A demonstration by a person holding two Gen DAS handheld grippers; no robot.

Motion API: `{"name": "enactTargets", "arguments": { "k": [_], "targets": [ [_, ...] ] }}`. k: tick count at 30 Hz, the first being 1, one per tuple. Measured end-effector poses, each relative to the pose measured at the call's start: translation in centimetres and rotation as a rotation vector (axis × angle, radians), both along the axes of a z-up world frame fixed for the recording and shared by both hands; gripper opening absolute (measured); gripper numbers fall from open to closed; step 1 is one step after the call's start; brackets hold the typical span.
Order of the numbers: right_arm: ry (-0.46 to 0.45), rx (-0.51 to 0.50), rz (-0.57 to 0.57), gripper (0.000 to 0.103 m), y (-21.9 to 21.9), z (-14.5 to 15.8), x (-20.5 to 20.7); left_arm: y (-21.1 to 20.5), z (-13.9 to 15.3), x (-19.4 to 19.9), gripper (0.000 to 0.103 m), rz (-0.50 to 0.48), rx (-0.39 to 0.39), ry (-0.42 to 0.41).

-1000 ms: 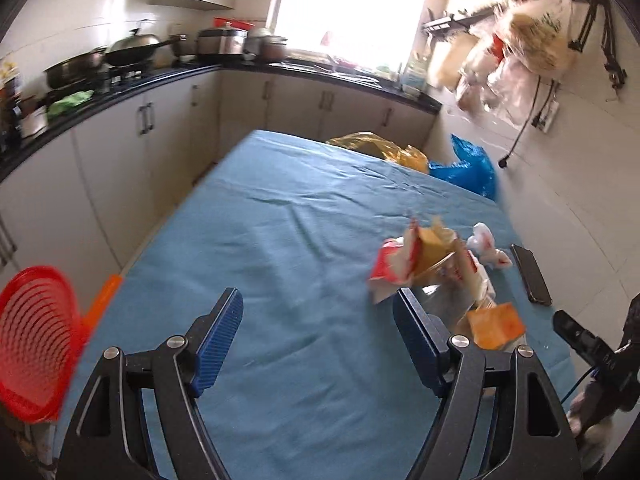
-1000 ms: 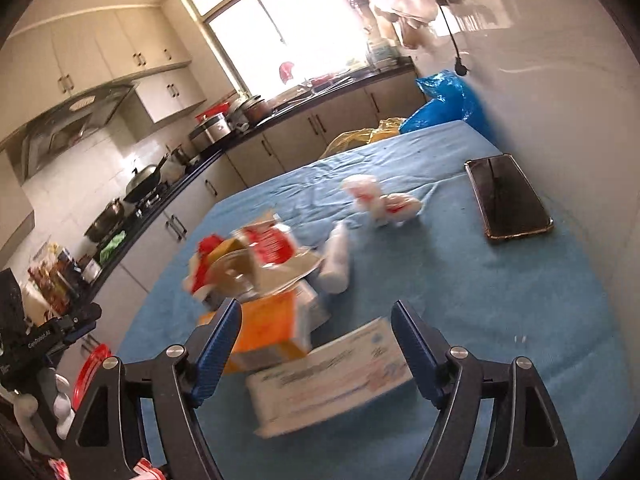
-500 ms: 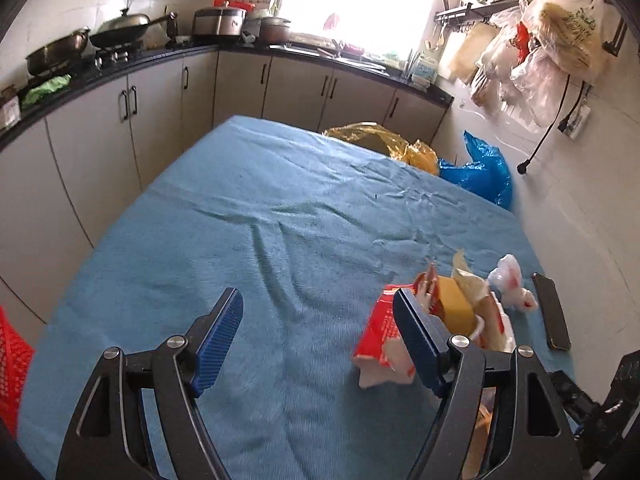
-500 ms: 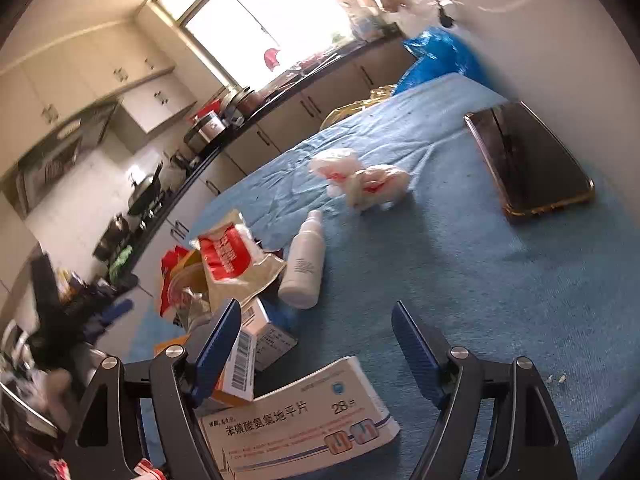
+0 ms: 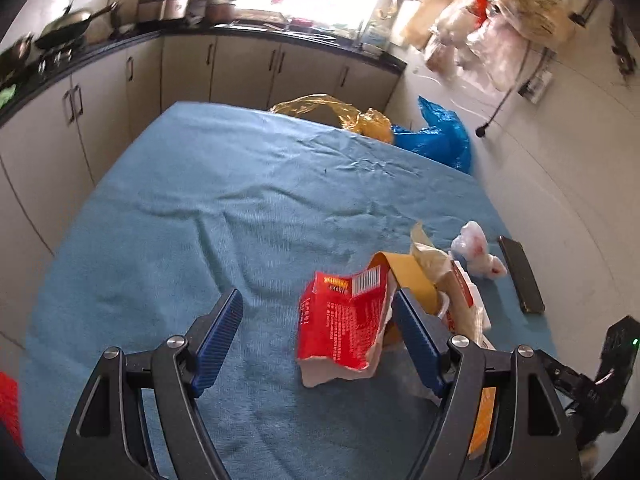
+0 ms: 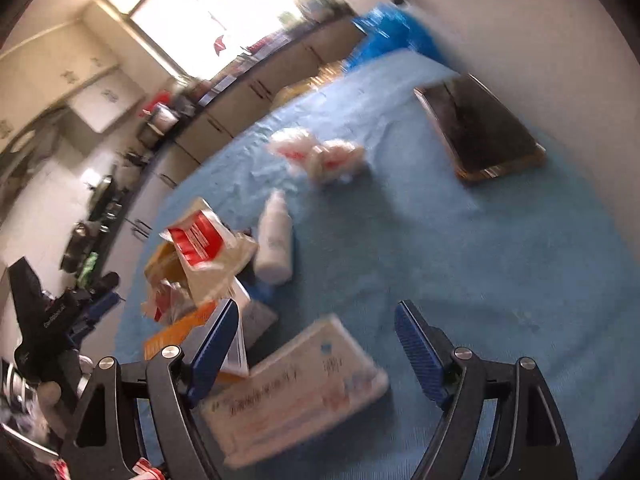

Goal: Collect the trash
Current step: 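Grasp the red snack wrapper with the left tool while the right tool grasps the white medicine box, then drop the red wrapper and white medicine box into the red basket with both tools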

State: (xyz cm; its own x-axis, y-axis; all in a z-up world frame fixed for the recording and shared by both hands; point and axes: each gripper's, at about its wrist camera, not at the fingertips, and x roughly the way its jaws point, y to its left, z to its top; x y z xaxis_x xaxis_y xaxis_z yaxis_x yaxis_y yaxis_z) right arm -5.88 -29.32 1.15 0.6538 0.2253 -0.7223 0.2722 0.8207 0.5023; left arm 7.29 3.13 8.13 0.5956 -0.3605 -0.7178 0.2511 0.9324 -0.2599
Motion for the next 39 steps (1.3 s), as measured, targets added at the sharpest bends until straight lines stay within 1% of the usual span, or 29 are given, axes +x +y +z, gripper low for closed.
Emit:
{"name": "enactTargets", "arguments": {
  "k": [1, 3, 5, 8, 10, 11, 13, 15, 16, 17, 18, 20, 22, 24, 26, 28, 31, 32, 33, 34, 36, 37, 39],
  "targets": [
    [0.042, -0.016, -0.014, 0.084, -0.1, 0.5, -0.5, 0.2, 0.5, 0.0, 0.076, -0.006, 0.009, -0.001],
    [0.120, -0.039, -0.033, 0.085, 0.2, 1.4, -1.4, 0.7, 1.1, 0.1, 0.076, -0.008, 0.000, 0.009],
    [0.202, -0.037, -0.021, 0.085, 1.1, 2.0, -1.8, 1.7, 1.7, 0.2, 0.076, -0.016, -0.023, 0.040],
    [0.282, -0.018, 0.007, 0.087, 2.8, 2.2, -1.7, 3.3, 1.9, 0.4, 0.076, -0.005, -0.032, 0.100],
    [0.314, -0.001, 0.013, 0.087, 4.0, 2.1, -1.3, 4.3, 1.9, 0.5, 0.076, -0.007, -0.054, 0.150],
    [0.333, -0.020, 0.009, 0.087, 4.5, 2.2, -1.0, 4.7, 1.8, 0.6, 0.076, -0.009, -0.062, 0.170],
    [0.343, -0.067, 0.002, 0.087, 5.3, 2.1, -0.8, 5.3, 1.5, 1.0, 0.076, 0.002, -0.051, 0.208],
    [0.371, -0.121, -0.003, 0.088, 5.9, 1.9, -0.2, 5.3, 0.9, 1.6, 0.076, -0.014, -0.047, 0.223],
    [0.391, -0.133, -0.015, 0.088, 6.1, 1.6, 0.3, 4.9, 0.3, 2.2, 0.076, -0.022, -0.019, 0.246],
    [0.393, -0.114, -0.021, 0.088, 6.2, 1.3, 0.6, 4.3, -0.4, 2.7, 0.076, -0.037, 0.002, 0.263],
    [0.400, -0.100, -0.033, 0.088, 6.1, 0.9, 0.8, 3.8, -0.9, 3.1, 0.076, -0.056, 0.006, 0.269],
    [0.421, -0.092, -0.060, 0.088, 6.1, 0.4, 1.1, 2.4, -2.5, 4.2, 0.076, -0.072, 0.045, 0.300],
    [0.434, -0.084, -0.074, 0.088, 6.1, -0.1, 1.4, 1.2, -4.0, 5.1, 0.076, -0.094, 0.054, 0.332],
    [0.452, -0.091, -0.077, 0.088, 6.0, -0.5, 1.7, 0.2, -5.3, 5.5, 0.076, -0.093, 0.077, 0.362],
    [0.476, -0.097, -0.077, 0.088, 5.8, -0.8, 2.0, -0.6, -6.0, 5.6, 0.076, -0.104, 0.087, 0.376],
    [0.499, -0.103, -0.075, 0.088, 5.5, -1.2, 2.4, -1.4, -6.0, 5.5, 0.076, -0.101, 0.130, 0.359],
    [0.536, -0.110, -0.081, 0.089, 5.3, -2.0, 2.7, -2.6, -6.0, 5.4, 0.076, -0.092, 0.194, 0.353],
    [0.536, -0.120, -0.083, 0.087, 5.2, -1.9, 2.7, -2.9, -6.0, 5.3, 0.064, -0.084, 0.229, 0.345],
    [0.546, -0.134, -0.077, 0.082, 5.3, -1.8, 2.8, -3.2, -5.8, 5.2, 0.038, -0.079, 0.255, 0.335],
    [0.546, -0.132, -0.065, 0.076, 5.3, -1.7, 3.0, -3.3, -5.5, 5.1, 0.033, -0.086, 0.231, 0.346],
    [0.531, -0.094, -0.042, 0.068, 5.0, -1.4, 2.8, -2.9, -5.1, 5.1, 0.023, -0.058, 0.168, 0.384],
    [0.528, -0.088, -0.035, 0.063, 4.9, -1.1, 2.5, -2.4, -4.8, 5.1, 0.021, -0.036, 0.140, 0.391],
    [0.508, -0.089, -0.015, 0.061, 4.2, -0.1, 2.2, -1.2, -4.1, 4.7, 0.017, 0.022, 0.092, 0.408]
  ]
}}
